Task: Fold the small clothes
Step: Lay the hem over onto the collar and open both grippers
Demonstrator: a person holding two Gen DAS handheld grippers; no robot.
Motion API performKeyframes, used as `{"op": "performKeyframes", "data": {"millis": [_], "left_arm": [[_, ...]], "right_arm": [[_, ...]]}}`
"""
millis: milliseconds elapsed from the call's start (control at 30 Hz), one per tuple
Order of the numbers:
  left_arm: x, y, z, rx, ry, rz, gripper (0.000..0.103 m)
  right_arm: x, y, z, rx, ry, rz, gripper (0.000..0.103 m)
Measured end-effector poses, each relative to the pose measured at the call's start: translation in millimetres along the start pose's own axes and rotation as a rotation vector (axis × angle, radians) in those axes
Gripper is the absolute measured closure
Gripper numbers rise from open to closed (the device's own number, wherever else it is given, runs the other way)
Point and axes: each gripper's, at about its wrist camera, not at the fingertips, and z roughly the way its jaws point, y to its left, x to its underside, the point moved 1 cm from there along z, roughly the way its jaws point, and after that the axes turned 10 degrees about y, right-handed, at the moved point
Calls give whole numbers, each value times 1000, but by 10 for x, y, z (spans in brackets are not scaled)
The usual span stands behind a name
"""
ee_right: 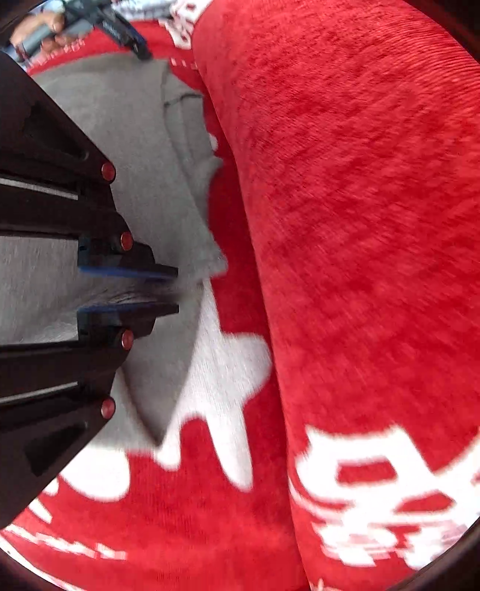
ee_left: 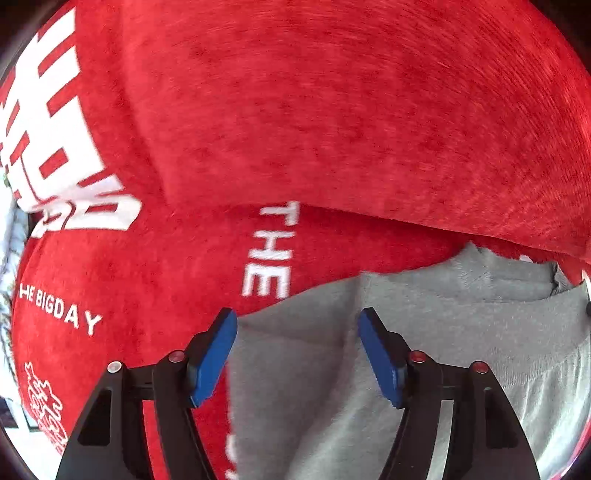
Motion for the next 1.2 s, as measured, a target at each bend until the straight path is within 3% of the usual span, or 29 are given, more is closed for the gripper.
{"op": "performKeyframes", "data": {"millis": [233,333,400,500,533,667,700,733,800,867,933,1100,1167,1200], "left_arm": [[250,141,-220,54,24,7,33],[405,11,-122,38,54,35,33],[515,41,12,-5,85,43,33],[661,181,11,-32,69,23,20],[692,239,2,-47,73,25,20],[855,485,-72,-39,103,27,20],[909,539,-104,-24,114,31,20],[954,577,-131,6,127,29,20],[1100,622,-195,118,174,15,20],[1267,612,-200,215,224,15,20],[1398,552,-185,255,256,26,20],[1618,368,-96,289,295,38,21],[1656,342,-91,297,282,32,41],[1659,341,-71,303,288,29,64]], "right_arm": [[449,164,-306,-71,-13,-75,90],[712,278,-228,-87,29,-117,90],[843,231,-79,-51,74,-123,90],[956,5,-53,-13,64,-76,90],[980,-74,-77,-8,63,-46,90],[1174,-418,-270,-132,73,81,84],[1270,-482,-332,-173,86,94,73],[1341,-503,-367,-207,97,108,51],[1610,-546,-372,-299,132,166,37],[1942,-558,-261,-384,200,248,37],[2206,-590,-134,-421,228,335,37],[2471,-908,67,-494,181,585,37],[2443,-952,70,-532,151,638,40],[2395,-938,66,-532,155,627,67]]}}
